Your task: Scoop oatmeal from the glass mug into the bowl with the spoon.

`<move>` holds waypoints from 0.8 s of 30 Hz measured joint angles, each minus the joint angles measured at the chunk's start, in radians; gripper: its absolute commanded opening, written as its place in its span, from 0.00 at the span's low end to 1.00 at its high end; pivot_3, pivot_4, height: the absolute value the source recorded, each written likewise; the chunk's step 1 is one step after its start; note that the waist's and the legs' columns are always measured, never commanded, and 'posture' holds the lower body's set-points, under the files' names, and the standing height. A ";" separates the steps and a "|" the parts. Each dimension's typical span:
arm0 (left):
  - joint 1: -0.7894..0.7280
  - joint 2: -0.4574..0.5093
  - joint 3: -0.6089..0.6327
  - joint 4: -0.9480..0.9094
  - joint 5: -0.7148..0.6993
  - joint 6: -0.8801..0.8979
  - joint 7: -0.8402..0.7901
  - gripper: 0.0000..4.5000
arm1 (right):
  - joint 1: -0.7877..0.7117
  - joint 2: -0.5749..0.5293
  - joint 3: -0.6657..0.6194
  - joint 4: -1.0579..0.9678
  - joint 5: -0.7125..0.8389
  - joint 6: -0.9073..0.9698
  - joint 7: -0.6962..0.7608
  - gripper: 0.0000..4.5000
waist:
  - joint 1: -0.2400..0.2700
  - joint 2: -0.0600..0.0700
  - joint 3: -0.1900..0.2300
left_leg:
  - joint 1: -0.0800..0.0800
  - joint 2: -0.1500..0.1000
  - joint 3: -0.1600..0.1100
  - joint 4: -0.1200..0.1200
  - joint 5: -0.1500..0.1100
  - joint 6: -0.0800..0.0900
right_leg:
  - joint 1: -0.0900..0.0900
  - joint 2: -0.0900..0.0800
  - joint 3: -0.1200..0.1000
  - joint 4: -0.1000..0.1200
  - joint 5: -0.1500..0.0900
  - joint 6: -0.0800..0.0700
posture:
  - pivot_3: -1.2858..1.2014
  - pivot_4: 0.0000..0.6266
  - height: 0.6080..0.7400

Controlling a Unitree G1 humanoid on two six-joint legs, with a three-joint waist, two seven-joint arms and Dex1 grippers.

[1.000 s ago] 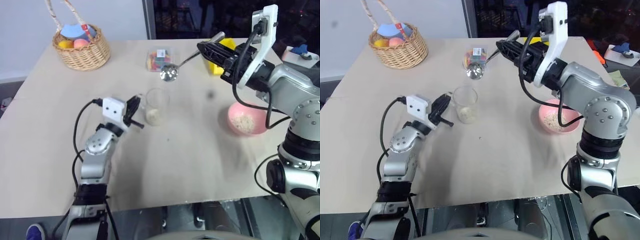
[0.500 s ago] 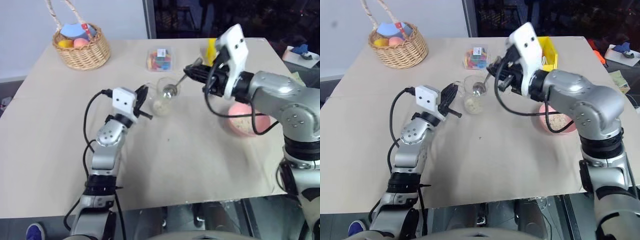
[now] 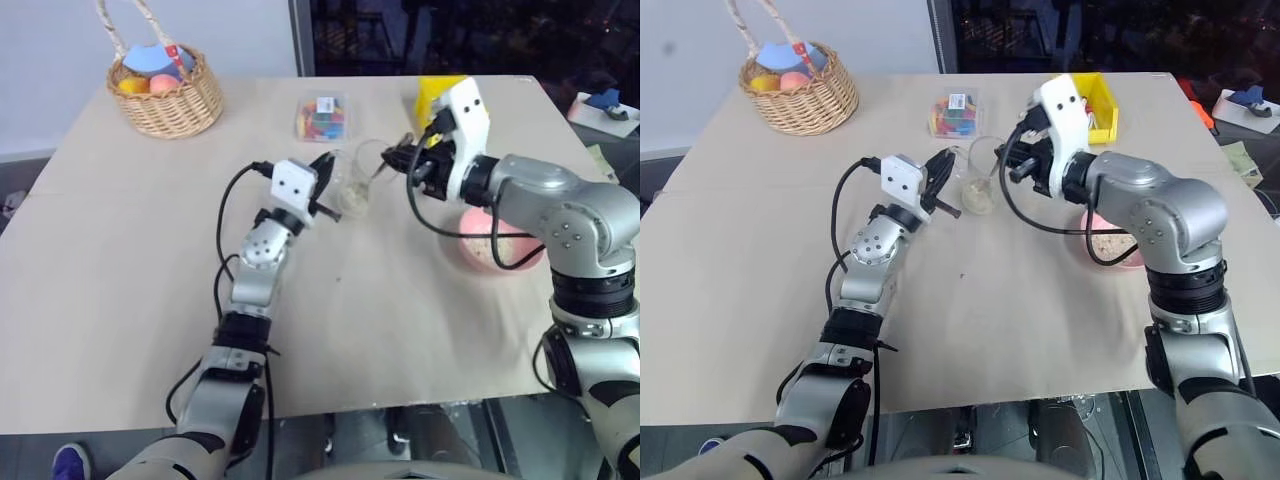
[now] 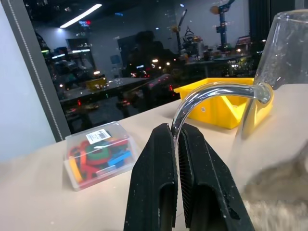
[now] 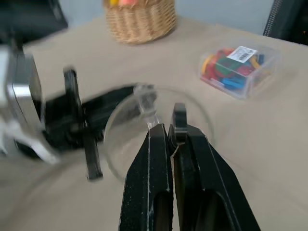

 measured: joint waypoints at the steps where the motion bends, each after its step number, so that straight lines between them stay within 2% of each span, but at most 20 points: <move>1: -0.007 -0.003 0.000 0.013 0.000 -0.006 0.000 0.01 | 0.000 0.006 -0.018 0.001 0.009 0.015 -0.008 0.00 | 0.000 0.000 0.000 | 0.000 0.000 0.000 0.000 0.000 0.000 | 0.000 0.000 0.000 0.000 0.000 0.000 | 0.52 0.24 1.00; 21: -0.112 -0.019 0.003 0.204 -0.018 -0.088 -0.051 0.01 | -0.041 0.086 -0.306 0.033 0.139 0.242 -0.202 0.00 | 0.000 0.000 0.000 | 0.000 0.000 0.000 0.000 0.000 0.000 | 0.000 0.000 0.000 0.001 0.000 0.000 | 0.52 0.24 1.00; 24: -0.134 -0.025 0.002 0.237 -0.018 -0.097 -0.060 0.01 | -0.041 0.077 -0.316 0.033 0.146 0.267 -0.213 0.00 | 0.000 0.000 0.000 | 0.000 0.000 0.000 0.000 0.000 0.000 | 0.000 0.000 0.000 0.001 0.000 0.000 | 0.52 0.24 1.00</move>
